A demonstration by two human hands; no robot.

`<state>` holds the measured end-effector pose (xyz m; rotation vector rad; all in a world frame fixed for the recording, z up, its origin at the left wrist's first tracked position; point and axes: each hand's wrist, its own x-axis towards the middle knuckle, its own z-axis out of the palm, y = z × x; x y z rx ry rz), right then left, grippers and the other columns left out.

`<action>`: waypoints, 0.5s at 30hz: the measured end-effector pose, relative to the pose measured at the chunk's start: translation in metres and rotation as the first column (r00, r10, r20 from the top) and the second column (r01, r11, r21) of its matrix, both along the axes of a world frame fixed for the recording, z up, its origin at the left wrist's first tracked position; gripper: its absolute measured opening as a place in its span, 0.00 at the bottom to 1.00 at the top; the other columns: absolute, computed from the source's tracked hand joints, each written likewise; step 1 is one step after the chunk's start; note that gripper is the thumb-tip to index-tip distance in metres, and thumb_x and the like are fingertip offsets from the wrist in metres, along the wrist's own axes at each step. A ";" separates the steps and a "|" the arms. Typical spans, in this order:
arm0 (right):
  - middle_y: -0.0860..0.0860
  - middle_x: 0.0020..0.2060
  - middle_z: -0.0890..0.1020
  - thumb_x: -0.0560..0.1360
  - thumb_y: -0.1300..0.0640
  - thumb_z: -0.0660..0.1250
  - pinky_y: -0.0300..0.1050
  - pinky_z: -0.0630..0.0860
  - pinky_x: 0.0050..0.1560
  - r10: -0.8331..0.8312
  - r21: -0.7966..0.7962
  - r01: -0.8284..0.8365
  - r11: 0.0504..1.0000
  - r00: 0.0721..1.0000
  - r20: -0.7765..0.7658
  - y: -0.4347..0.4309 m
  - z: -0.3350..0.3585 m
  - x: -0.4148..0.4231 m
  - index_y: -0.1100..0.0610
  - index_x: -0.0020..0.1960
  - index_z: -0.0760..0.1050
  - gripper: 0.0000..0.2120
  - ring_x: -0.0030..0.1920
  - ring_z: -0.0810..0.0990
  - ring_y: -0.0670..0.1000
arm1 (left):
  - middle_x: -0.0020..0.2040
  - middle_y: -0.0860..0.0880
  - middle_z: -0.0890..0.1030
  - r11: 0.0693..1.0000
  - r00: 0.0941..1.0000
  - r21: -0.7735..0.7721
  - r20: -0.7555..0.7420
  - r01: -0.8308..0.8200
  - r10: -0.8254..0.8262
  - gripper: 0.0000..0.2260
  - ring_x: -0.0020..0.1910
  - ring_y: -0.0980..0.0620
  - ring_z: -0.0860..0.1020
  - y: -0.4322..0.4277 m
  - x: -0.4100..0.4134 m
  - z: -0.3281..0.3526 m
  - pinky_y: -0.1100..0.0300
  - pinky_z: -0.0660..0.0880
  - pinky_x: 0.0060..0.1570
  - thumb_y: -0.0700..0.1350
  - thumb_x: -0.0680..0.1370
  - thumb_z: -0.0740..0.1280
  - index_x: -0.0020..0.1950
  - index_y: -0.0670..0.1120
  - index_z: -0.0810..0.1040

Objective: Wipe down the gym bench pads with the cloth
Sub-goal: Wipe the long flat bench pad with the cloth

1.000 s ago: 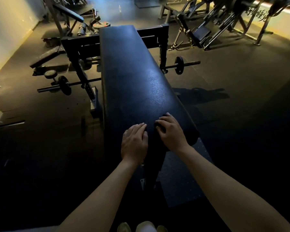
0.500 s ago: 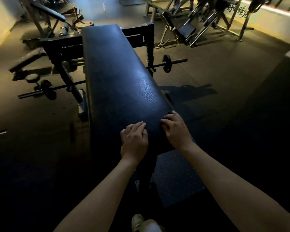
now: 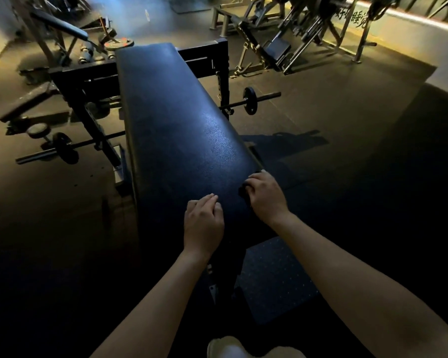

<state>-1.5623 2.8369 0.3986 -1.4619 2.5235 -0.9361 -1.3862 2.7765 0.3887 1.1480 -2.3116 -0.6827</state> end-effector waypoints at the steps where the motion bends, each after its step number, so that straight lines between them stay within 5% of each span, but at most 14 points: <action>1: 0.58 0.54 0.82 0.79 0.63 0.65 0.45 0.57 0.76 0.012 0.001 -0.012 1.000 1.000 0.015 -0.007 0.001 0.009 0.63 0.52 0.83 0.09 0.63 0.75 0.60 | 0.66 0.48 0.80 1.000 1.000 0.005 -0.003 0.002 -0.002 0.18 0.64 0.51 0.72 -0.005 0.001 0.002 0.63 0.64 0.67 0.47 0.84 0.57 0.68 0.42 0.79; 7: 0.55 0.61 0.81 0.81 0.61 0.65 0.43 0.56 0.77 0.409 -0.026 -0.408 0.913 0.911 0.059 -0.036 0.008 0.056 0.61 0.59 0.82 0.11 0.71 0.71 0.54 | 0.67 0.45 0.79 0.985 0.985 -0.057 0.057 -0.162 0.165 0.20 0.68 0.46 0.73 -0.027 0.014 0.008 0.50 0.67 0.70 0.48 0.82 0.57 0.68 0.42 0.79; 11: 0.55 0.67 0.77 0.82 0.57 0.63 0.57 0.62 0.76 0.265 -0.022 -0.265 0.964 0.964 0.021 -0.040 0.005 0.026 0.58 0.63 0.79 0.12 0.76 0.64 0.57 | 0.68 0.44 0.78 0.978 0.977 -0.016 0.034 -0.208 0.208 0.16 0.70 0.47 0.71 -0.025 0.017 0.006 0.58 0.62 0.72 0.43 0.84 0.60 0.69 0.41 0.77; 15: 0.54 0.64 0.78 0.83 0.56 0.59 0.52 0.61 0.77 0.291 0.085 -0.296 0.951 0.954 0.066 -0.059 0.006 0.047 0.57 0.61 0.80 0.13 0.74 0.67 0.56 | 0.69 0.45 0.77 0.968 0.969 0.038 -0.007 -0.248 0.248 0.16 0.71 0.50 0.71 -0.027 0.026 0.012 0.65 0.60 0.68 0.43 0.84 0.60 0.70 0.42 0.77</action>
